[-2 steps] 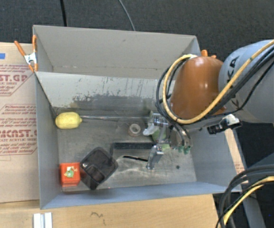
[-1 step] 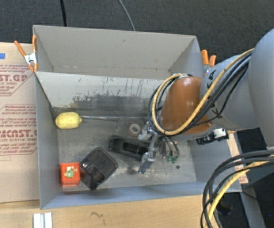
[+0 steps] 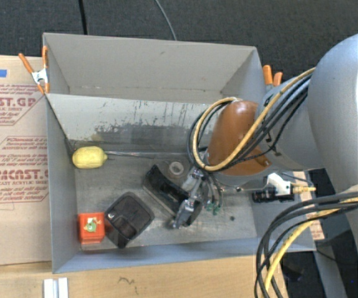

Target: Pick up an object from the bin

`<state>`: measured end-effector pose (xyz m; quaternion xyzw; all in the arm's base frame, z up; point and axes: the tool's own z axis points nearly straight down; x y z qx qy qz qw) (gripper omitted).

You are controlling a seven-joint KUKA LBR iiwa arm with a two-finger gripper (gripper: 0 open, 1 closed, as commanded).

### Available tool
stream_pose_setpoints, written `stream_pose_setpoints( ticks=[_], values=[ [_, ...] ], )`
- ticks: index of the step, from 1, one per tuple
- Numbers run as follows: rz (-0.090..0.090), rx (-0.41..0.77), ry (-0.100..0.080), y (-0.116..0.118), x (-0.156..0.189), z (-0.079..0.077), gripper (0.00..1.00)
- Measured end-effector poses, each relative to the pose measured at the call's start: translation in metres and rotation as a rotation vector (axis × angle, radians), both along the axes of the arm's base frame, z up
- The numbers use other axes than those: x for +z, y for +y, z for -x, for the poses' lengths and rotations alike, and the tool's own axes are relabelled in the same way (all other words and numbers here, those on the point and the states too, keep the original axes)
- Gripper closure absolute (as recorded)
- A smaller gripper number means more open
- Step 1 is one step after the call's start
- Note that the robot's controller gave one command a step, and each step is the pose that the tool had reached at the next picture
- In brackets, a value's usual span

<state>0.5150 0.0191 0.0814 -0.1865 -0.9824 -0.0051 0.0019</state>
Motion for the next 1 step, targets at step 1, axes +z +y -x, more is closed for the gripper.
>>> stream_pose_setpoints(
  ticks=[1],
  values=[
    [0.020,-0.014,-0.006,0.0429,-0.0004,-0.0425,0.00]
  ],
)
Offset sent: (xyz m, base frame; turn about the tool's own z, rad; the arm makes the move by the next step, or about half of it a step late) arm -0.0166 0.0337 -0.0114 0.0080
